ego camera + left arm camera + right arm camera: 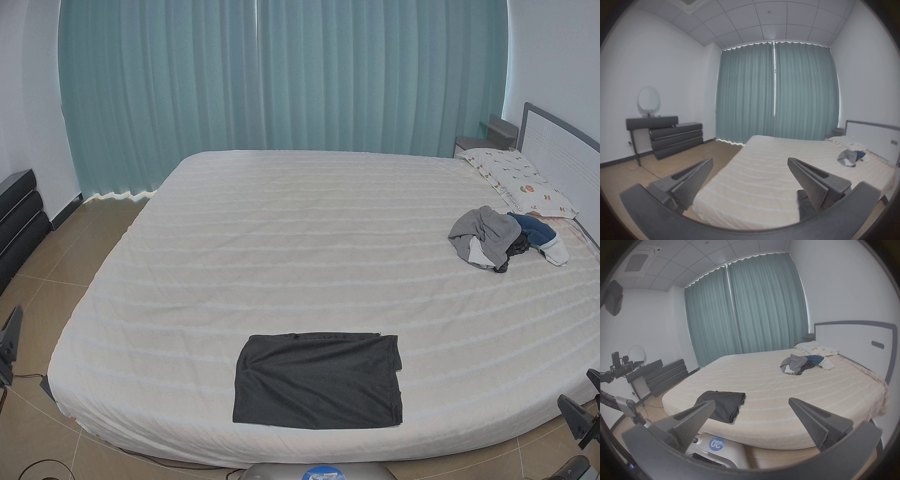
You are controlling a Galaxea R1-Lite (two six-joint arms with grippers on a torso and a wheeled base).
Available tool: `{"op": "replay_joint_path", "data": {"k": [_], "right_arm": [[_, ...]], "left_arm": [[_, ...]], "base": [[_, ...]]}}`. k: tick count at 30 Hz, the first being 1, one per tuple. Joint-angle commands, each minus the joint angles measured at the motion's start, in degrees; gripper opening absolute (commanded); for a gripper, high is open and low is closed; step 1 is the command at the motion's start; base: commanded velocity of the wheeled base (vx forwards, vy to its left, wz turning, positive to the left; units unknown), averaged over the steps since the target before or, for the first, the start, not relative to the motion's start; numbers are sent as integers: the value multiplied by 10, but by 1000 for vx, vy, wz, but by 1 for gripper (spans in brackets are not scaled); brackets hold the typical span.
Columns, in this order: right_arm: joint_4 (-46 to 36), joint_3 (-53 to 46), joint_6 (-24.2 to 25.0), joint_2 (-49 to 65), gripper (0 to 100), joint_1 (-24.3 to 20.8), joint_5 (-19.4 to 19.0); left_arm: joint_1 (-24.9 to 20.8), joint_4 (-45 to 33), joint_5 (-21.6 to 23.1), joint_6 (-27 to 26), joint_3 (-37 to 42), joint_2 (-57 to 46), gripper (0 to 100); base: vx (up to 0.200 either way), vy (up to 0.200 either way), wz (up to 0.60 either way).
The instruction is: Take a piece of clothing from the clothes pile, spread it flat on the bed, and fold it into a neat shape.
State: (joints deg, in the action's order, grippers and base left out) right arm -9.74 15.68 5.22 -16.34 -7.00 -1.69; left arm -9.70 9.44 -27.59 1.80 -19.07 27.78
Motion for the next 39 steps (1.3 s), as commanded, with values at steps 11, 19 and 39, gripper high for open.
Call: {"op": "replay_joint_path", "data": {"k": [11, 19, 39], "right_arm": [[-109, 63, -40, 106, 100, -12, 254], [-117, 27, 18, 106, 100, -6, 236], [21, 0, -134, 80, 100, 131, 156]], "left_arm": [[101, -69, 19, -54, 35, -220, 100], [105, -91, 61, -53, 68, -256, 100], [101, -79, 135, -51, 127, -270, 100]], "base": [[0, 0, 0], [0, 0, 0], [0, 0, 0]]}}
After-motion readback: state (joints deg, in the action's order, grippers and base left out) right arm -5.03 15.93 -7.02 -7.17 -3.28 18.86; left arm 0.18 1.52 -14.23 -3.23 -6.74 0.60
